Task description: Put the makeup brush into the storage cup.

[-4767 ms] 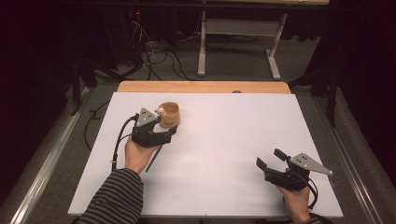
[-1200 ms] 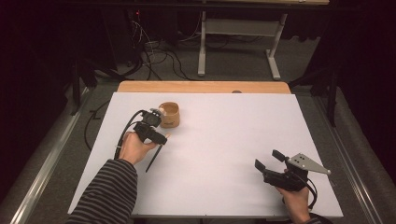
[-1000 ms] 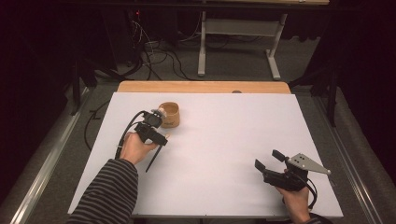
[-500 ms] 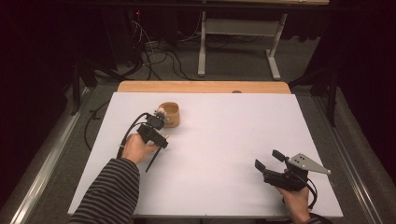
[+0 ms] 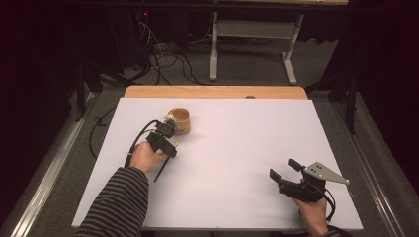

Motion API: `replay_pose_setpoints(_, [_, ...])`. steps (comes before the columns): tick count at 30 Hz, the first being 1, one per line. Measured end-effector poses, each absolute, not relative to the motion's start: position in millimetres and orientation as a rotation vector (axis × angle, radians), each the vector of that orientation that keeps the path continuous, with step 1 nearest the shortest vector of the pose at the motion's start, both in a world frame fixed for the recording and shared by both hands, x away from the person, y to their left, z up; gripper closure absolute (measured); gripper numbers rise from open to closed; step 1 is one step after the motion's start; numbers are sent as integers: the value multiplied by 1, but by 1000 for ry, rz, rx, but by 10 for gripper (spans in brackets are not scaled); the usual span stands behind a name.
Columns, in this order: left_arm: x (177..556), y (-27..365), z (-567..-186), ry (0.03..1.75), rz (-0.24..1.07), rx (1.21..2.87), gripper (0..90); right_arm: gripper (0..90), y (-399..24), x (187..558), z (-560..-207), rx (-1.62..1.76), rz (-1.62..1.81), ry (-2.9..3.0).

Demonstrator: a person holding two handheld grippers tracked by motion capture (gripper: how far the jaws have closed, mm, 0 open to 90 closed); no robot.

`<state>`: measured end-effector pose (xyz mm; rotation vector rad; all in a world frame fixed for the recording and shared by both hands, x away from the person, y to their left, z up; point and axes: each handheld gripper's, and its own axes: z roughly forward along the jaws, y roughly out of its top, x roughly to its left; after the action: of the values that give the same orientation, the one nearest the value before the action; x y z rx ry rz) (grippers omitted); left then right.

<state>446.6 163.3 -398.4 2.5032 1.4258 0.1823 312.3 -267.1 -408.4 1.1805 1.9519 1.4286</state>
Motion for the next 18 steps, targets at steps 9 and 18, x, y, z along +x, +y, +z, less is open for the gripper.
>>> replay_pose_setpoints(9, [448, 165, -400, 1433, 164, 2501, 648, 200, -267, 312, -408, 1178, 1425, 1956])
replay_pose_setpoints(18, [448, 167, -400, 1436, 158, 2506, 713, 203, -267, 312, -409, 1173, 1417, 1957])
